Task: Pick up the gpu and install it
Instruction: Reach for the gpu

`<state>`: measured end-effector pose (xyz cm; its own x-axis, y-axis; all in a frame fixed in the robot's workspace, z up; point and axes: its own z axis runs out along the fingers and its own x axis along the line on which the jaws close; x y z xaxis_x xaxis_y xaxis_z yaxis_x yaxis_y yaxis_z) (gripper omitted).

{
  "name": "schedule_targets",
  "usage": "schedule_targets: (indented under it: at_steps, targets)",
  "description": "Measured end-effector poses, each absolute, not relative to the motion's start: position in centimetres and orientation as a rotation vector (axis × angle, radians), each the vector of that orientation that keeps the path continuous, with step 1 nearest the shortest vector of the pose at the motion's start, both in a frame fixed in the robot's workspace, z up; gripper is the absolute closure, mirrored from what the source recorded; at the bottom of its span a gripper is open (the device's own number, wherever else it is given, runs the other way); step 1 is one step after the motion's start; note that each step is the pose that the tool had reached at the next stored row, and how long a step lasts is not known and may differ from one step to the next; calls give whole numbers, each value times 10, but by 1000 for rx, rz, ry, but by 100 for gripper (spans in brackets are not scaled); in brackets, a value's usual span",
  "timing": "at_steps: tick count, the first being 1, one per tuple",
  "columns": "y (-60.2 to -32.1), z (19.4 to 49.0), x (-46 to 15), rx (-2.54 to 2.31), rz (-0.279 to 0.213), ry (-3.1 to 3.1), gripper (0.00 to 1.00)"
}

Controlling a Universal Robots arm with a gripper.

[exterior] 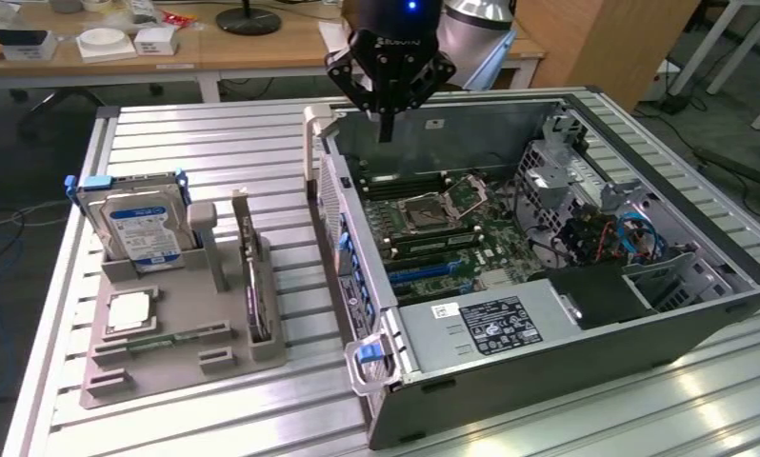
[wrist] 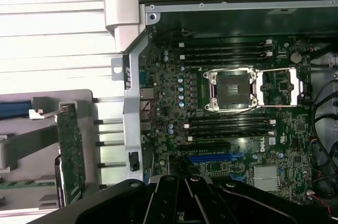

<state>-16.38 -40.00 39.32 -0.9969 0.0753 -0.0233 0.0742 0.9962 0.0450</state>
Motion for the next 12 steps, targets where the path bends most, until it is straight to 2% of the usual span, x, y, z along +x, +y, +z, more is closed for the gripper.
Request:
schedule_targets:
  at_steps: [12]
  targets:
    - [-400,393,-175,117,69,3114,90]
